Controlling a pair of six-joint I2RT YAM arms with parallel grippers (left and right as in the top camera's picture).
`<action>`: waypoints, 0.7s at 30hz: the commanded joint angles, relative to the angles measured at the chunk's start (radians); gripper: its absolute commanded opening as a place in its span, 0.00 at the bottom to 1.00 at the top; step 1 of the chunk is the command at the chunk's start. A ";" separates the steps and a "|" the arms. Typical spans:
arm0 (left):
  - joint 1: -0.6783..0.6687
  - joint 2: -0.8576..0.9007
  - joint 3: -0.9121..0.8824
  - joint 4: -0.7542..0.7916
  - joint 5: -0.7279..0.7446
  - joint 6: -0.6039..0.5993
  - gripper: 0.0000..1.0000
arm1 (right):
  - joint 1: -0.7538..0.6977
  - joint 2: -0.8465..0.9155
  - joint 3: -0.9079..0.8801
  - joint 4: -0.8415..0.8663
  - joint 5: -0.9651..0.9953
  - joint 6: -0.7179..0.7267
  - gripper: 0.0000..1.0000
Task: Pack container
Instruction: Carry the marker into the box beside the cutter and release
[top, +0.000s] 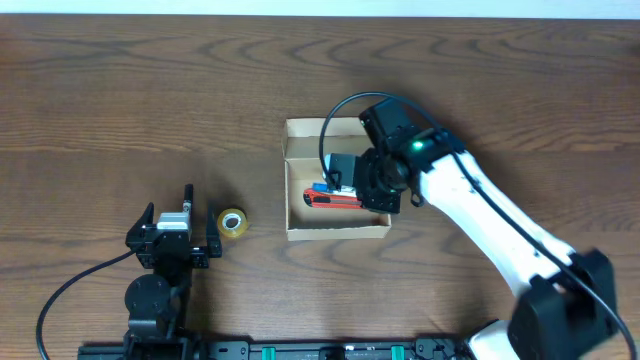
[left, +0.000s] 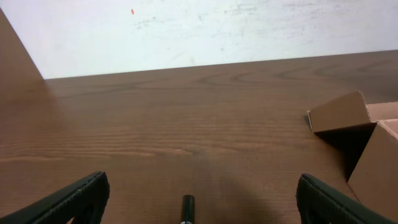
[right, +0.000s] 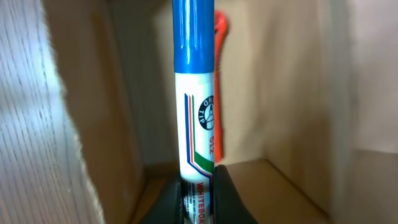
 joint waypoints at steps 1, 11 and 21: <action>0.004 -0.006 -0.033 -0.013 -0.017 -0.008 0.95 | 0.006 0.071 0.017 0.000 -0.006 -0.027 0.01; 0.004 -0.006 -0.033 -0.013 -0.017 -0.008 0.95 | 0.011 0.241 0.017 0.008 -0.017 -0.026 0.13; 0.004 -0.006 -0.033 -0.013 -0.017 -0.008 0.95 | 0.024 0.195 0.046 0.026 -0.017 0.023 0.34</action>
